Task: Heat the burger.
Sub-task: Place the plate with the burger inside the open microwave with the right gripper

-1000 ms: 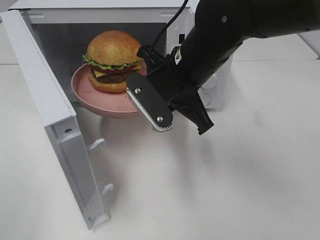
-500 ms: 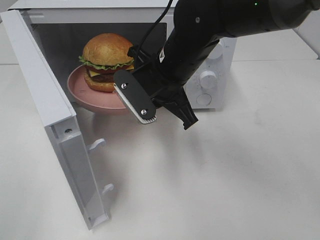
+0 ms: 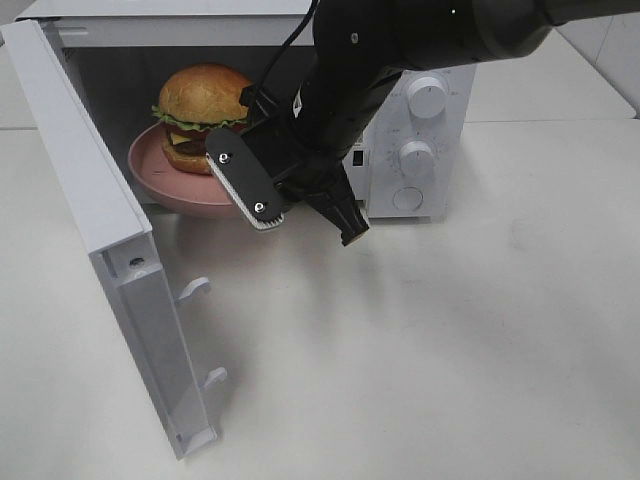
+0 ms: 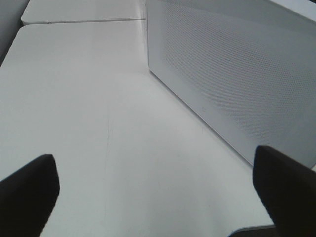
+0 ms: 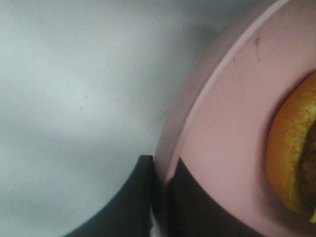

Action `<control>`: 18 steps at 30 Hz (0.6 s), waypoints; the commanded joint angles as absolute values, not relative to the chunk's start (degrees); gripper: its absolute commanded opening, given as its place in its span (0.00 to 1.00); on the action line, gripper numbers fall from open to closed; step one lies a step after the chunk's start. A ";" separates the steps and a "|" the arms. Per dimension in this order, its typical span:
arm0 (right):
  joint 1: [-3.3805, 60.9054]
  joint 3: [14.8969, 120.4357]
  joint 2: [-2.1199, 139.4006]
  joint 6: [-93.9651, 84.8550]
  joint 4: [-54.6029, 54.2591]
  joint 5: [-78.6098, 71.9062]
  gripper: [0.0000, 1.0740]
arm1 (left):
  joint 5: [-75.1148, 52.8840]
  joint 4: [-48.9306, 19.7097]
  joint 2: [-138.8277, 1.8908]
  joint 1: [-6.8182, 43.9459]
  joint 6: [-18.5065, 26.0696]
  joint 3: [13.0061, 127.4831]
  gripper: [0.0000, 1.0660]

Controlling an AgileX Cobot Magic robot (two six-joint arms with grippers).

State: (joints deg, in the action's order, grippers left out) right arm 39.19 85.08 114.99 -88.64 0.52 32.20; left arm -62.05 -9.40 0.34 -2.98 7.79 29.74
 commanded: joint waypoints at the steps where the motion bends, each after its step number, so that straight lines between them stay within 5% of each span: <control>1: 39.25 87.72 115.62 -86.75 1.66 29.51 0.00 | -61.42 -9.74 1.32 -3.09 7.39 29.56 0.94; 18: 39.25 97.06 122.50 -79.64 6.88 29.97 0.00 | -61.42 -9.74 1.32 -3.09 7.45 29.56 0.94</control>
